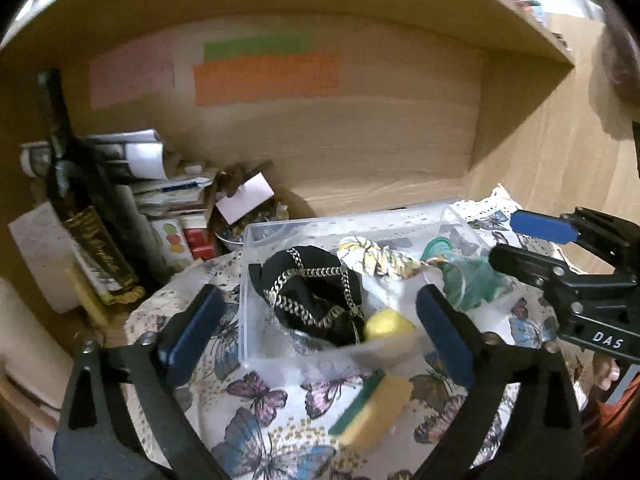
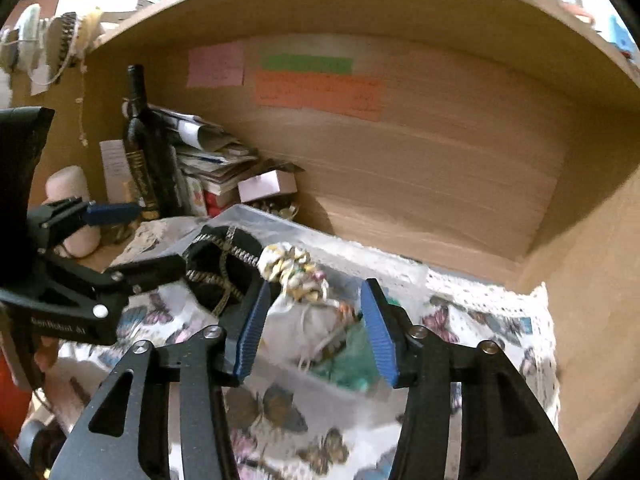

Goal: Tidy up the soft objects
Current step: 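Lower the pouch and scrunchie into the clear box and open both tools, then grasp the yellow-green sponge with the left tool while the right tool grasps the black-white hair tie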

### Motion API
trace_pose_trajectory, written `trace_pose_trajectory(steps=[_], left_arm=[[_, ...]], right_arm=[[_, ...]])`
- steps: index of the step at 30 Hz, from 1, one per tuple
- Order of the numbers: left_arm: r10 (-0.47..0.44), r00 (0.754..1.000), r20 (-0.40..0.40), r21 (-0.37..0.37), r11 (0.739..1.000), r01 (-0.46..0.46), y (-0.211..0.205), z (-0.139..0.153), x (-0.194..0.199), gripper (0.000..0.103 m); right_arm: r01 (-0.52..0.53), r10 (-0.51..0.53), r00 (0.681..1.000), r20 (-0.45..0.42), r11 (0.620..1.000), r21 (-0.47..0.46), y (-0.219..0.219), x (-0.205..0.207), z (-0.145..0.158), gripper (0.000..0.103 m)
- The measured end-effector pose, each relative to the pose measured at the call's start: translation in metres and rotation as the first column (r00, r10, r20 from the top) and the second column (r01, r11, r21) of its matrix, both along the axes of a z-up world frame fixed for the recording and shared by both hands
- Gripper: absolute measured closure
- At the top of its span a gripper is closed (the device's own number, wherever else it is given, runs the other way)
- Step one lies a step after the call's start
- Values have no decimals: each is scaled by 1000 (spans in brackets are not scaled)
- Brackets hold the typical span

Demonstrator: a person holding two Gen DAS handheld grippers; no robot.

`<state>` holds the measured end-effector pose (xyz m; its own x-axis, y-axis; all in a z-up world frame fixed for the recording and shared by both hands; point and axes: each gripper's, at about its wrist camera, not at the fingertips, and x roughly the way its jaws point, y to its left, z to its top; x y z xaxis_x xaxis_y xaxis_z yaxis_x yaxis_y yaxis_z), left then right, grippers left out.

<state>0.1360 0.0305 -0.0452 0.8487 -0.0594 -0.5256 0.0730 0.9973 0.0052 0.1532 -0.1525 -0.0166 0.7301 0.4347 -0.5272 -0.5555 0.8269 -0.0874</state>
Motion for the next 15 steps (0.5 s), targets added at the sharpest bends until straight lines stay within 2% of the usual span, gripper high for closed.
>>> trace_pose_trajectory(steps=[2, 6, 12, 13, 15], left_arm=[[-1, 1000, 6, 10, 1000, 1, -1, 0, -10, 3], [-10, 1000, -19, 12, 1000, 10, -3, -10, -25, 2], [-22, 993, -112, -11, 1000, 21, -6, -42, -28, 2], [-22, 992, -121, -11, 1000, 21, -6, -47, -28, 3], [-35, 988, -151, -14, 999, 33, -9, -58, -26, 16]], right_arm=[[6, -6, 1000, -5, 1000, 8, -7, -10, -4, 47], [18, -19, 999, -38, 1000, -10, -18, -24, -19, 47], [32, -40, 990, -136, 998, -63, -28, -35, -58, 47], [35, -45, 985, -164, 997, -64, -31, -37, -66, 47], [32, -44, 975, -220, 998, -59, -36, -38, -80, 47]])
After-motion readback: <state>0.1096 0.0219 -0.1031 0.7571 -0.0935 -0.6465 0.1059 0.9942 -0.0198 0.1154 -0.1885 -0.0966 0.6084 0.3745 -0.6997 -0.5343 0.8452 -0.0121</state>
